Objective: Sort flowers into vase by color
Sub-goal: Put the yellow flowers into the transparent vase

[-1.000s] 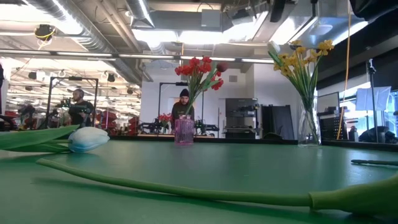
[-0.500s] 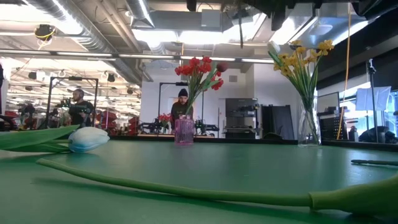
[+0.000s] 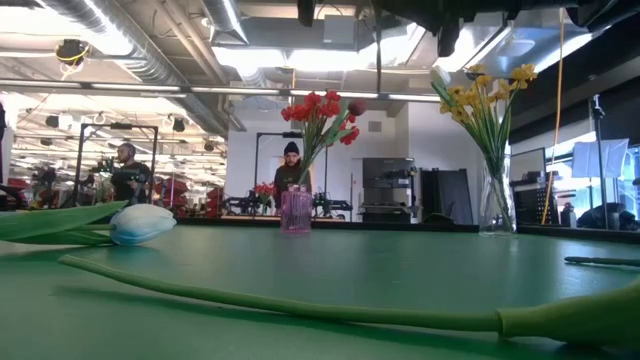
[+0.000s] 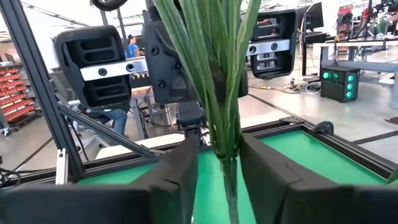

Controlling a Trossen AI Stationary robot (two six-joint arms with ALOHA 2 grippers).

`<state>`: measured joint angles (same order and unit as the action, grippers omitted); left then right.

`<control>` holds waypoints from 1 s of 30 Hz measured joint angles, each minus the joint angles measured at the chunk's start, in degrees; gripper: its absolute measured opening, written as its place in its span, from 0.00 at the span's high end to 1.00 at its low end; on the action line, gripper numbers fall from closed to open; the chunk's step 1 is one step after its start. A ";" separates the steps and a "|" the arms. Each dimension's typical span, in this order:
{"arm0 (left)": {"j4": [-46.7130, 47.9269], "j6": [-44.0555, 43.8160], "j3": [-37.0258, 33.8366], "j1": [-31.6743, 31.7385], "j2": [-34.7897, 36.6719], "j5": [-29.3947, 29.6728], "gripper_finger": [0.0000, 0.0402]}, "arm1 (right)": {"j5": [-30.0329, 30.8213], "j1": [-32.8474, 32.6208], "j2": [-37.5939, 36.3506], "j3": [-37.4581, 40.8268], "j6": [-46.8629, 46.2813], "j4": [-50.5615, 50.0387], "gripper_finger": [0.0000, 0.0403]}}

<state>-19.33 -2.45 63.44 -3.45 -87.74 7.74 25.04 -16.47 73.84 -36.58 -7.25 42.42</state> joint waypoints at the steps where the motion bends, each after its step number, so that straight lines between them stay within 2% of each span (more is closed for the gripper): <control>1: 0.02 -0.04 0.00 -0.11 0.00 -0.35 0.98 | -0.02 0.00 -0.02 0.00 0.00 -0.09 0.74; 12: 0.22 -0.11 -0.04 -1.50 0.00 -0.84 0.96 | -1.69 -0.07 -0.02 -0.02 2.12 -0.33 0.97; 19: 0.09 -0.78 -0.04 -1.37 0.00 -0.38 0.96 | -1.60 -0.04 -0.02 -0.02 3.03 -0.29 0.97; 23: 0.32 -1.49 -0.04 -1.34 0.00 1.92 0.89 | -1.28 0.04 -0.02 -0.02 3.04 -0.24 0.98; 30: 0.69 -0.84 -0.04 -1.35 0.02 2.23 0.71 | 0.29 0.00 -0.26 -0.02 3.06 -0.36 0.99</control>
<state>-18.64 -3.29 63.40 -4.80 -87.73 9.98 25.32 -16.47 73.58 -36.60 -4.19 42.05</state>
